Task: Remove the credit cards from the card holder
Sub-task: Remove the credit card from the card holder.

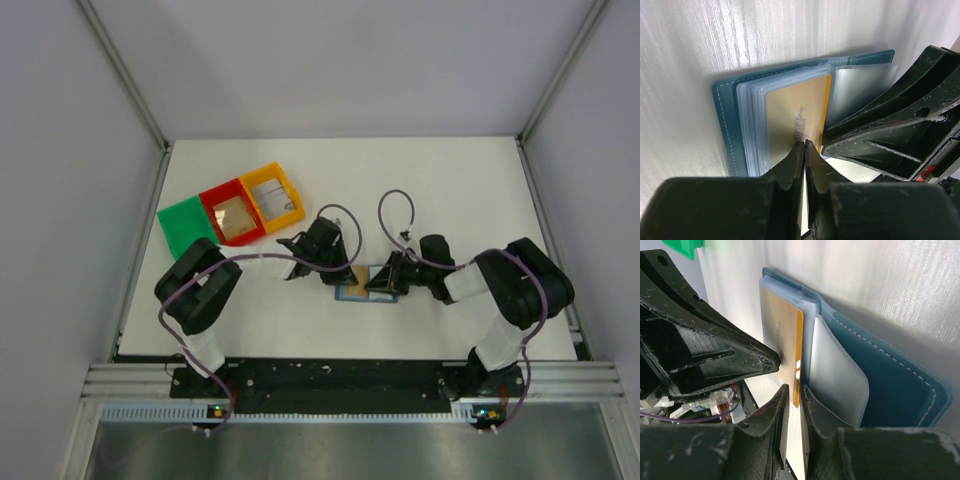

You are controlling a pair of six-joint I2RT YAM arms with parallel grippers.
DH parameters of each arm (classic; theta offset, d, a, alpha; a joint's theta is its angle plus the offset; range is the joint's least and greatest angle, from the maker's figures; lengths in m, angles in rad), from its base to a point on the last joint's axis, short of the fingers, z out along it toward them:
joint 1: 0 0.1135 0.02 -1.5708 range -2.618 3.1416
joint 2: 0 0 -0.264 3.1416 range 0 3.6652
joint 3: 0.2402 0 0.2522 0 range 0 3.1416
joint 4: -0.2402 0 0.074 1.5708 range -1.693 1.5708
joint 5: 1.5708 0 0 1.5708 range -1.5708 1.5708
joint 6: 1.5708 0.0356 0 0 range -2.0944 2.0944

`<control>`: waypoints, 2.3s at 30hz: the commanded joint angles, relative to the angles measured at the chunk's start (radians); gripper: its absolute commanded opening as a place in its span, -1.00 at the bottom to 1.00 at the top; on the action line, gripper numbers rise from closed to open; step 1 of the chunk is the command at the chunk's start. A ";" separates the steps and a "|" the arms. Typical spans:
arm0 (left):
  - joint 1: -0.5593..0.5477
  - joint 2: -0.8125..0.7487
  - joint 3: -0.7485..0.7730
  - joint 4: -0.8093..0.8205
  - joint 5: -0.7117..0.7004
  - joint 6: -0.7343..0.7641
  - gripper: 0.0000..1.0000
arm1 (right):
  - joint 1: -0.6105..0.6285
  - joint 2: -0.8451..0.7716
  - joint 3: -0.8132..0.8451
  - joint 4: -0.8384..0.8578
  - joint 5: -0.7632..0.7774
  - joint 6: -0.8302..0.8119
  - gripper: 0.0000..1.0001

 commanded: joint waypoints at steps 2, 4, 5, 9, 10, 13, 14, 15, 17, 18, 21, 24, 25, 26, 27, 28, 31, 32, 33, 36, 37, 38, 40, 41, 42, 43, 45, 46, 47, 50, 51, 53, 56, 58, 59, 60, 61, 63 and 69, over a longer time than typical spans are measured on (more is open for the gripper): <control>0.033 -0.071 -0.062 -0.009 -0.054 -0.007 -0.80 | -0.005 0.007 0.020 -0.049 0.059 -0.062 -0.70; 0.052 -0.099 -0.077 -0.003 -0.066 -0.001 -0.73 | -0.005 0.005 0.022 -0.062 0.062 -0.071 -0.71; 0.060 -0.104 -0.079 -0.005 -0.068 0.003 -0.71 | -0.004 0.007 0.023 -0.066 0.063 -0.076 -0.71; 0.068 -0.099 -0.070 -0.012 -0.062 0.017 -0.62 | -0.004 0.005 0.031 -0.077 0.063 -0.085 -0.71; 0.068 -0.096 -0.068 -0.011 -0.060 0.016 -0.62 | -0.004 0.005 0.032 -0.077 0.062 -0.084 -0.71; 0.068 -0.082 -0.064 -0.008 -0.045 0.019 -0.61 | -0.005 0.007 0.038 -0.079 0.060 -0.085 -0.72; 0.068 -0.076 -0.059 -0.008 -0.039 0.020 -0.61 | -0.004 0.005 0.038 -0.077 0.059 -0.085 -0.74; 0.066 -0.069 -0.059 -0.008 -0.033 0.020 -0.62 | -0.005 0.007 0.038 -0.076 0.054 -0.085 -0.77; 0.066 -0.056 -0.056 -0.008 -0.019 0.022 -0.62 | -0.004 0.007 0.041 -0.066 0.045 -0.084 -0.78; 0.066 -0.052 -0.055 -0.008 -0.013 0.022 -0.62 | -0.004 0.007 0.038 -0.057 0.039 -0.081 -0.78; 0.059 -0.036 -0.045 -0.009 -0.003 0.026 -0.62 | -0.005 0.011 0.038 -0.022 0.017 -0.065 -0.78; 0.053 -0.018 -0.032 -0.025 0.000 0.034 -0.63 | -0.005 0.019 0.043 -0.008 0.007 -0.056 -0.78; 0.050 -0.010 -0.028 -0.028 0.000 0.037 -0.66 | -0.005 0.022 0.045 -0.003 0.005 -0.053 -0.78; 0.048 -0.006 -0.025 -0.031 0.000 0.037 -0.67 | -0.005 0.022 0.046 0.000 0.005 -0.052 -0.78; 0.048 -0.003 -0.027 -0.034 -0.006 0.040 -0.71 | -0.004 0.024 0.045 0.003 0.005 -0.052 -0.79; 0.046 0.002 -0.027 -0.038 -0.011 0.042 -0.74 | -0.005 0.022 0.045 0.003 0.007 -0.052 -0.86; 0.048 0.013 -0.025 -0.068 -0.040 0.055 -0.99 | -0.004 0.022 0.043 -0.005 0.007 -0.056 -1.00; 0.048 0.017 -0.027 -0.075 -0.052 0.057 -1.00 | -0.007 0.021 0.040 -0.008 0.007 -0.061 -1.00; 0.049 0.022 -0.030 -0.083 -0.060 0.060 -1.00 | -0.009 0.018 0.037 -0.010 0.004 -0.061 -1.00; 0.054 0.033 -0.039 -0.091 -0.079 0.062 -1.00 | -0.025 -0.001 0.019 -0.028 -0.001 -0.076 -1.00; 0.057 0.037 -0.041 -0.095 -0.082 0.063 -1.00 | -0.031 -0.010 0.009 -0.031 -0.004 -0.081 -1.00; 0.057 0.042 -0.039 -0.100 -0.088 0.066 -1.00 | -0.042 -0.021 0.003 -0.040 -0.006 -0.087 -1.00; 0.059 0.048 -0.039 -0.106 -0.091 0.068 -1.00 | -0.059 -0.054 -0.005 -0.071 -0.004 -0.102 -1.00; 0.063 0.050 -0.042 -0.107 -0.095 0.068 -1.00 | -0.067 -0.073 -0.009 -0.091 0.002 -0.111 -1.00; 0.063 0.050 -0.044 -0.107 -0.095 0.066 -1.00 | -0.073 -0.087 -0.011 -0.111 0.004 -0.124 -1.00; 0.066 0.050 -0.045 -0.107 -0.097 0.065 -1.00 | -0.081 -0.099 -0.009 -0.137 0.007 -0.134 -1.00; 0.072 0.046 -0.048 -0.104 -0.095 0.065 -1.00 | -0.087 -0.120 -0.014 -0.169 0.010 -0.150 -1.00; 0.074 0.048 -0.048 -0.104 -0.095 0.065 -1.00 | -0.088 -0.130 -0.017 -0.180 0.010 -0.154 -1.00; 0.076 0.048 -0.048 -0.106 -0.095 0.065 -1.00 | -0.091 -0.137 -0.018 -0.192 0.011 -0.157 -1.00; 0.080 0.046 -0.048 -0.104 -0.092 0.065 -1.00 | -0.105 -0.162 -0.031 -0.226 0.020 -0.165 -1.00; 0.082 0.043 -0.048 -0.104 -0.092 0.063 -1.00 | -0.110 -0.169 -0.029 -0.255 0.031 -0.173 -1.00; 0.083 0.039 -0.051 -0.104 -0.094 0.066 -1.00 | -0.122 -0.183 -0.032 -0.283 0.043 -0.190 -1.00; 0.083 0.030 -0.056 -0.097 -0.088 0.066 -1.00 | -0.131 -0.189 -0.029 -0.286 0.039 -0.196 -1.00; 0.083 0.022 -0.061 -0.086 -0.083 0.066 -1.00 | -0.133 -0.183 -0.028 -0.263 0.033 -0.182 -0.91; 0.082 0.022 -0.062 -0.085 -0.080 0.065 -1.00 | -0.131 -0.180 -0.028 -0.244 0.030 -0.174 -0.77; 0.082 0.020 -0.064 -0.080 -0.076 0.063 -1.00 | -0.131 -0.177 -0.028 -0.229 0.030 -0.162 -0.69; 0.082 0.020 -0.065 -0.077 -0.072 0.063 -1.00 | -0.131 -0.171 -0.024 -0.218 0.030 -0.156 -0.64; 0.082 0.019 -0.068 -0.071 -0.065 0.062 -1.00 | -0.131 -0.160 -0.020 -0.200 0.028 -0.148 -0.50; 0.082 0.008 -0.087 -0.052 -0.057 0.054 -1.00 | -0.131 -0.118 -0.023 -0.137 0.022 -0.124 -0.48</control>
